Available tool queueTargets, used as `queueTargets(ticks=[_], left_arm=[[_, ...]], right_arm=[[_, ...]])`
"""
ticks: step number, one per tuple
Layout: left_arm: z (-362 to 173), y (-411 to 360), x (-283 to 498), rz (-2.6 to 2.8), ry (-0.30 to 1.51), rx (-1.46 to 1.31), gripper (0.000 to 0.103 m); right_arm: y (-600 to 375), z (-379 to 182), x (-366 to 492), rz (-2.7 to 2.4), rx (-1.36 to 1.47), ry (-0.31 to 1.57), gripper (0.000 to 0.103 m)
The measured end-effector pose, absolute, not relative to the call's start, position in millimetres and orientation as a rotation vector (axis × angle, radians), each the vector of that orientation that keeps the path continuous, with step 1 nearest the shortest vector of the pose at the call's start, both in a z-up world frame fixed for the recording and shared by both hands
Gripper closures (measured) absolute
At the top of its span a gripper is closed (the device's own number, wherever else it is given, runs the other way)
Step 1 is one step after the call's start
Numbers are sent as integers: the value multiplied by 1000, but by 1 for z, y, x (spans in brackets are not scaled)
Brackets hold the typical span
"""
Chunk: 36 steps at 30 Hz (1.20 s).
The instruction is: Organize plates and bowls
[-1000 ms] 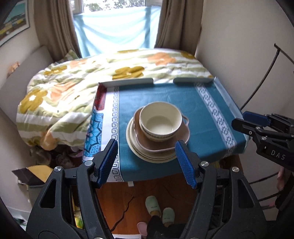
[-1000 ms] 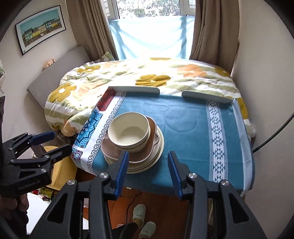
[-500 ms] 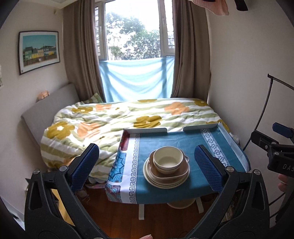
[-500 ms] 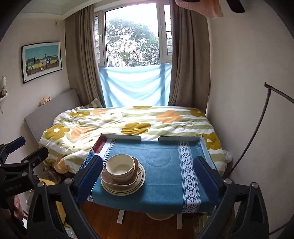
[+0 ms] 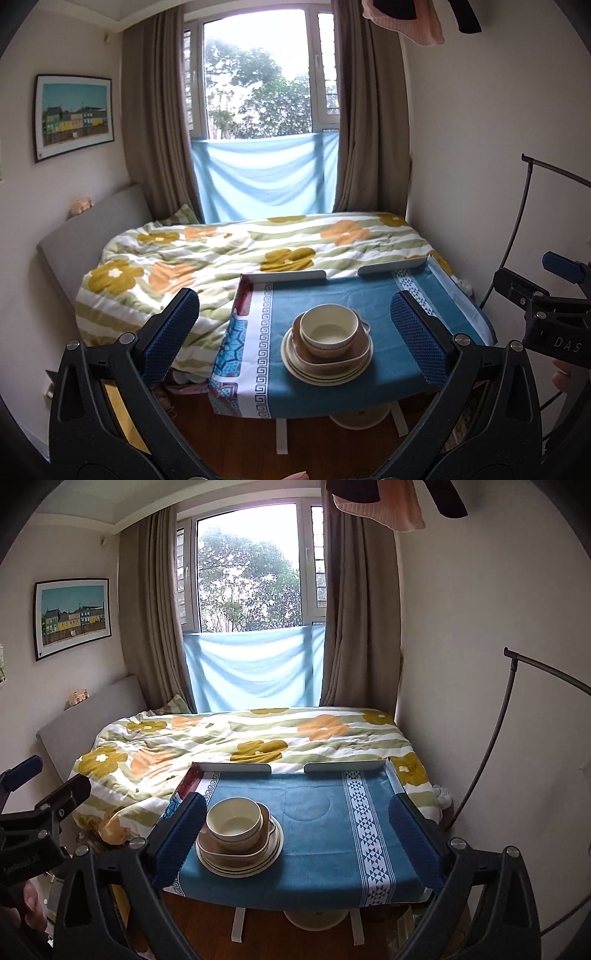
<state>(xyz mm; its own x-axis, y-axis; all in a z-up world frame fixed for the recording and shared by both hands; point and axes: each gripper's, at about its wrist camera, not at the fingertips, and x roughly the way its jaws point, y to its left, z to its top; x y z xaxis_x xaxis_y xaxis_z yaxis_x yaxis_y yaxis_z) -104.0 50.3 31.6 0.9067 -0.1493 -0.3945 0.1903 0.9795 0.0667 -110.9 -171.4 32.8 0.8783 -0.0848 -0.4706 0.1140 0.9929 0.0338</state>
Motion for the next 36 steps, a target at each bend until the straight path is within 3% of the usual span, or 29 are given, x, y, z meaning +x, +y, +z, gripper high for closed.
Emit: queueTargets(ticks=[36], left_arm=[[38,51,-109,-160,394,66,0]], right_arm=[[-180,32,-115,-104,63,482,5]])
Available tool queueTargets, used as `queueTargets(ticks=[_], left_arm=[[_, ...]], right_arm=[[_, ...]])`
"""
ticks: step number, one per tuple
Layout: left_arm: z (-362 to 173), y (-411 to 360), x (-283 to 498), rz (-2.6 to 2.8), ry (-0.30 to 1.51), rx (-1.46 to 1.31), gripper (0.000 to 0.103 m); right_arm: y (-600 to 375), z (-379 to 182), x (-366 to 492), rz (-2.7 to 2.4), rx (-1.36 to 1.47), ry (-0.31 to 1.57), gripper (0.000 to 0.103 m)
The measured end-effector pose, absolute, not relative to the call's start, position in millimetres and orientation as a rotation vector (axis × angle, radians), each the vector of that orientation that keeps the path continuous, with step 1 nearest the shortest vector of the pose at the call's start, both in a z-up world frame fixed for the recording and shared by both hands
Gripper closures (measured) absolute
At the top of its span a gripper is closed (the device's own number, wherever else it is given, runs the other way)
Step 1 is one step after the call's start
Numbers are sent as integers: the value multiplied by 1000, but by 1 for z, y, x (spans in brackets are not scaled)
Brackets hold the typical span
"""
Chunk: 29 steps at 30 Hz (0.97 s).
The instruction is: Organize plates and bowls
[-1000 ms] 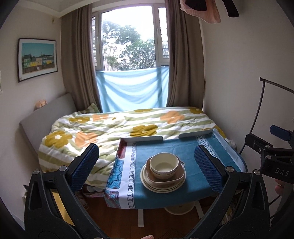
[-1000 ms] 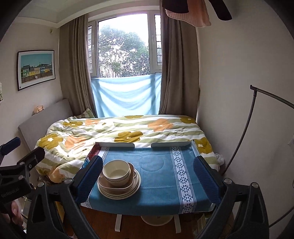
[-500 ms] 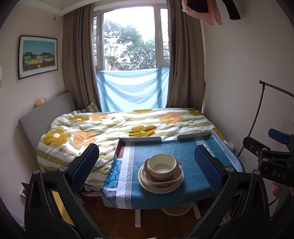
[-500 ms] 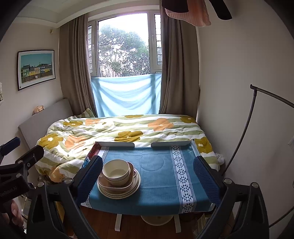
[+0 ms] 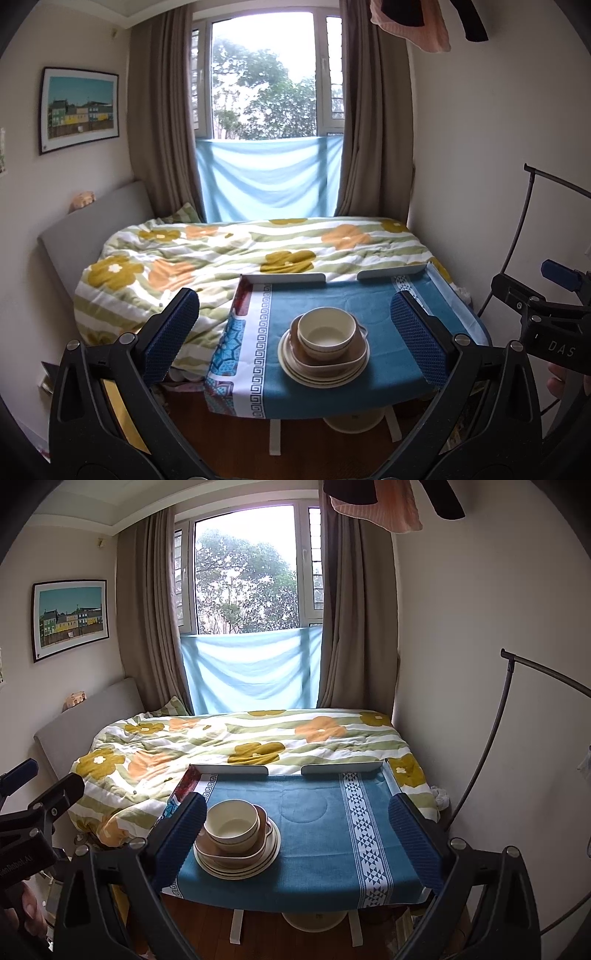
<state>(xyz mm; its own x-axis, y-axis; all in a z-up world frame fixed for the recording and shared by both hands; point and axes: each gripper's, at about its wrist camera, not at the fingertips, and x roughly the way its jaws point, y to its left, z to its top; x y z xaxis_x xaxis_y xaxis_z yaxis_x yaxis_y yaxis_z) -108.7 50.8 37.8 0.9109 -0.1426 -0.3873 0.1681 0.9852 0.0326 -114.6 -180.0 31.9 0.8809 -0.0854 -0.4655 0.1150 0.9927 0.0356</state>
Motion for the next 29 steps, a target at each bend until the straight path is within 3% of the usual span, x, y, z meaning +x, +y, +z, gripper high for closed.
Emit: queueTargets(ticks=[29], left_arm=[[31,40,-100,-133,372,82,0]], right_arm=[[-190,36,-106,-99,56,484,5]])
